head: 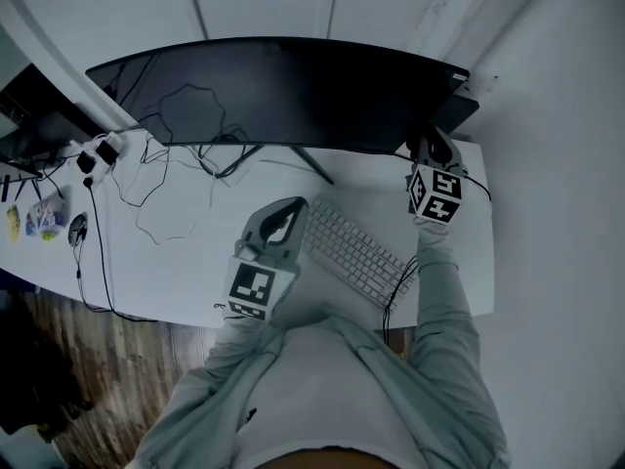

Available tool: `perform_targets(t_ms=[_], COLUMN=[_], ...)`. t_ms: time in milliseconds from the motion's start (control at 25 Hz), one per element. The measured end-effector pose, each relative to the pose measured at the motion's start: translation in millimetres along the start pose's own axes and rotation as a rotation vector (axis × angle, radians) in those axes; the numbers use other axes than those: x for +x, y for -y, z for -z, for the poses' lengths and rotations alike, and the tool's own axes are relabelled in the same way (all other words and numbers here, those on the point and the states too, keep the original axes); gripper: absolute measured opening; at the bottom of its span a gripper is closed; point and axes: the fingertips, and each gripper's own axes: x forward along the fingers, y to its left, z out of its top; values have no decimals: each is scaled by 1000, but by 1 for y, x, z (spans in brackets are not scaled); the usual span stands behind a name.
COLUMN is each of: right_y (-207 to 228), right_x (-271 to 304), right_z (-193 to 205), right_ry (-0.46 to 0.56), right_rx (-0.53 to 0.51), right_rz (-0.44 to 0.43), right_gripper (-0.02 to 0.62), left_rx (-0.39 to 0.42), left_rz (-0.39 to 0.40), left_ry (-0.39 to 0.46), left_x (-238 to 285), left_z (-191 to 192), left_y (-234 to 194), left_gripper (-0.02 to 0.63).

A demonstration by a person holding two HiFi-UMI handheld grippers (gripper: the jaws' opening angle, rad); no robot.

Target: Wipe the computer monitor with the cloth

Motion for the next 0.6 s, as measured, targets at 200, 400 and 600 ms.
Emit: perform_targets(t_ms=[200,400,600], right_y=[7,15,20], right_x=[-9,-18,-26], right_z=[-50,-92,-126], right_ry=[91,152,199], right_rx=[-24,-23,-20], right_rz=[4,20,25], right_gripper=[38,39,40], left_rx=[9,11,17], left_rz=[-4,-4,-13], left_ry=[19,31,43], left_x=[-7,-13,-19], left_z=[-8,-12,-16], left_y=[5,12,17], left_gripper=[21,21,21])
